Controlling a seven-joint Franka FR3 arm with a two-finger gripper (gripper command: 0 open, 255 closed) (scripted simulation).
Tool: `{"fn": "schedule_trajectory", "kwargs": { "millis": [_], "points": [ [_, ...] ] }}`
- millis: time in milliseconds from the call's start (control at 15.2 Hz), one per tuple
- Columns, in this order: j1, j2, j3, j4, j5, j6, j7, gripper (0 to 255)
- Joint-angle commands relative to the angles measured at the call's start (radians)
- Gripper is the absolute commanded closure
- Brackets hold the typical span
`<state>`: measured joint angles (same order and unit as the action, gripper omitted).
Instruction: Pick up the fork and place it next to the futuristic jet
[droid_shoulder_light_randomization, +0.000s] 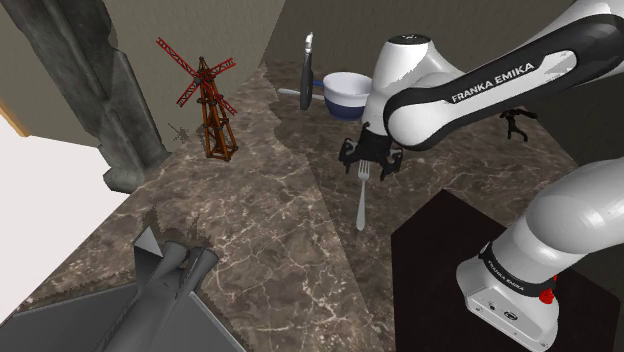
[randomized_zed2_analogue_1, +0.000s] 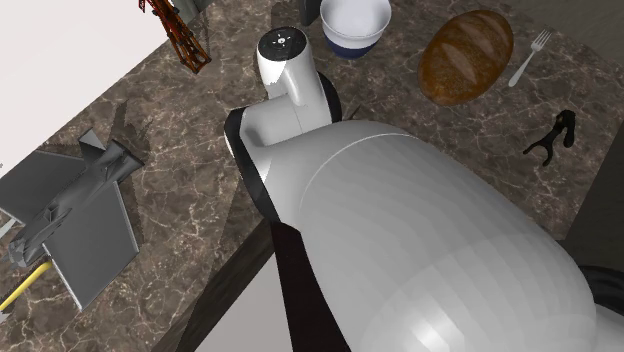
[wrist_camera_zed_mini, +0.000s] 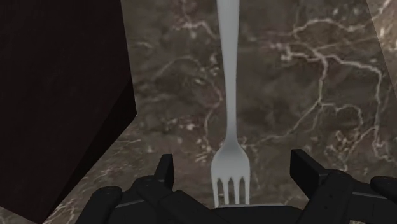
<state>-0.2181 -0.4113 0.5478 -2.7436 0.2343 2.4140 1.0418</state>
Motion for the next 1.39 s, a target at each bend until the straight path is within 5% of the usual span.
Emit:
{"fn": "schedule_trajectory", "kwargs": {
  "millis": [0,330,396,990,1320],
  "points": [
    [-0.002,0.006,0.002,-0.002,-0.001,0.008,0.001,0],
    [-0.002,0.006,0.002,-0.001,-0.001,0.008,0.001,0],
    [-0.002,0.006,0.002,-0.001,-0.001,0.008,0.001,255],
    [-0.002,0.006,0.002,-0.002,-0.002,0.008,0.001,255],
    [0.01,-0.054,-0.023,0.029,0.006,-0.081,-0.012,255]
  ]
}}
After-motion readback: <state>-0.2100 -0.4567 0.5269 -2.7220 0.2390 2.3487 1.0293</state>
